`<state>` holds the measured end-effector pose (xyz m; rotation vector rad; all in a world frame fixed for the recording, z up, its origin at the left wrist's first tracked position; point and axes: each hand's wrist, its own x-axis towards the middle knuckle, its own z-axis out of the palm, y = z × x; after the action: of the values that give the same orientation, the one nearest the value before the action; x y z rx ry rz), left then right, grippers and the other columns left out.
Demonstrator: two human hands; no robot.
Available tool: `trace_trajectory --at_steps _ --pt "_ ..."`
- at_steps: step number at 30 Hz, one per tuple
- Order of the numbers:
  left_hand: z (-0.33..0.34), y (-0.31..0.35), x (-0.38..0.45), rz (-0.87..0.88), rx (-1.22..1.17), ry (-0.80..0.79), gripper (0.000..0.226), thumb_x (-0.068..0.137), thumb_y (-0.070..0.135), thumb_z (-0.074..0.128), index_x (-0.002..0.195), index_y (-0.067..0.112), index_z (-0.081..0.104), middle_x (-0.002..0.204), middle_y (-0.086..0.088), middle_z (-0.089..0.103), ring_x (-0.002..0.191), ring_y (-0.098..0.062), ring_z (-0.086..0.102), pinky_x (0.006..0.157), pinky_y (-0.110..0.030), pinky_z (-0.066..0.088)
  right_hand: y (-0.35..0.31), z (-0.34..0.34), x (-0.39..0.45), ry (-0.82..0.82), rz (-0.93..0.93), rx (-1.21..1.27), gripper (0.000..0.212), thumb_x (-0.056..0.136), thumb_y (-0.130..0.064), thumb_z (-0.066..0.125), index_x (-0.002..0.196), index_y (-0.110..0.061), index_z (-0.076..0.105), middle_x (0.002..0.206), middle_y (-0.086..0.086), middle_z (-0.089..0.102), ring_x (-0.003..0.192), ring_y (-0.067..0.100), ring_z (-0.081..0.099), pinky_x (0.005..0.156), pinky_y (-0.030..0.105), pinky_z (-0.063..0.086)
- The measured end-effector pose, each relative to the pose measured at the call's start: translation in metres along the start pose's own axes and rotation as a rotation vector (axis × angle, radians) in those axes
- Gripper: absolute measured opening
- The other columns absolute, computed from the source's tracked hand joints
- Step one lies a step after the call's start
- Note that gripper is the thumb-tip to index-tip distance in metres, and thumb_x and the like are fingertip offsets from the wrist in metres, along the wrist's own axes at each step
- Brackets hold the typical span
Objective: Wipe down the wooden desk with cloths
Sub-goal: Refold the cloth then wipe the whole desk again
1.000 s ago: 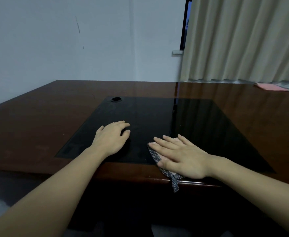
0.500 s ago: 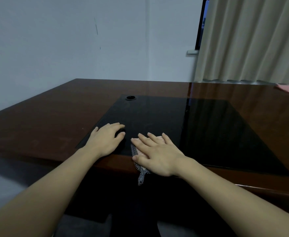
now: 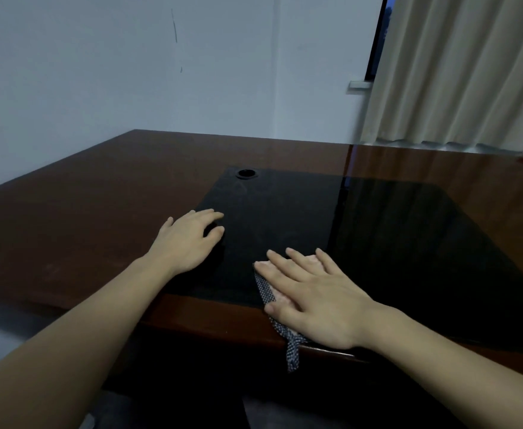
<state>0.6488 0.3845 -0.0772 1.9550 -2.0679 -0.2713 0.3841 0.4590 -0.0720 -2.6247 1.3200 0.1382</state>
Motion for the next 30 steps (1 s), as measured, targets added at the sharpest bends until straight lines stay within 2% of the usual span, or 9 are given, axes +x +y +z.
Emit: trace_trajectory --at_steps 6,14,17,20,23,25,30 --pt "-0.006 -0.021 0.005 -0.030 0.008 0.001 0.048 0.108 0.046 0.037 0.154 0.036 0.037 0.165 0.009 0.027 0.155 -0.022 0.017 0.123 -0.057 0.008 -0.013 -0.007 0.042 -0.012 -0.078 -0.007 0.065 0.101 -0.066 0.023 0.158 -0.049 -0.005 0.167 -0.018 -0.013 0.153 0.007 -0.016 0.122 0.047 -0.016" --pt "-0.008 -0.020 -0.019 -0.039 0.022 -0.033 0.048 0.108 0.045 0.036 0.155 0.036 0.035 0.166 0.010 0.025 0.156 -0.021 0.015 0.125 -0.056 0.006 0.056 -0.024 0.091 0.040 0.195 0.007 0.064 0.102 -0.067 0.016 0.159 -0.047 -0.003 0.169 -0.014 -0.007 0.156 0.016 -0.008 0.124 0.053 -0.007" --pt "-0.011 -0.016 -0.024 -0.036 0.036 -0.041 0.049 0.108 0.045 0.036 0.156 0.036 0.034 0.166 0.010 0.024 0.156 -0.020 0.014 0.125 -0.056 0.005 0.049 -0.021 0.083 0.052 0.189 -0.003 0.065 0.102 -0.066 0.015 0.159 -0.044 -0.005 0.169 -0.012 -0.008 0.156 0.019 -0.008 0.123 0.055 -0.007" --pt "-0.014 -0.011 -0.026 -0.037 0.040 -0.030 0.049 0.108 0.045 0.036 0.156 0.036 0.034 0.166 0.011 0.024 0.156 -0.020 0.013 0.125 -0.056 0.005 0.033 -0.015 0.066 0.042 0.095 -0.001 0.065 0.102 -0.066 0.017 0.160 -0.044 -0.003 0.168 -0.015 -0.009 0.156 0.015 -0.009 0.124 0.053 -0.009" --pt "-0.014 0.001 -0.027 -0.016 0.044 -0.024 0.049 0.108 0.046 0.036 0.156 0.036 0.034 0.166 0.011 0.024 0.156 -0.020 0.013 0.125 -0.057 0.006 0.030 -0.014 0.057 0.072 0.043 0.191 0.061 0.103 -0.063 0.021 0.160 -0.043 0.009 0.167 -0.020 0.001 0.155 0.007 -0.006 0.124 0.044 -0.011" --pt "-0.011 0.013 -0.028 0.013 0.045 -0.026 0.049 0.107 0.046 0.037 0.156 0.036 0.034 0.166 0.011 0.024 0.156 -0.021 0.014 0.125 -0.057 0.006 0.039 -0.021 0.054 0.108 0.049 0.329 0.059 0.105 -0.057 0.028 0.160 -0.037 0.018 0.168 -0.016 0.011 0.155 0.008 -0.001 0.124 0.041 -0.007" --pt "0.005 0.057 -0.025 0.138 0.089 -0.098 0.052 0.107 0.048 0.036 0.157 0.037 0.030 0.168 0.011 0.020 0.156 -0.020 0.011 0.124 -0.058 0.004 0.086 -0.032 0.029 0.147 0.162 0.184 0.066 0.102 -0.058 0.039 0.161 -0.034 0.020 0.168 -0.013 0.012 0.156 0.011 -0.001 0.124 0.049 0.000"
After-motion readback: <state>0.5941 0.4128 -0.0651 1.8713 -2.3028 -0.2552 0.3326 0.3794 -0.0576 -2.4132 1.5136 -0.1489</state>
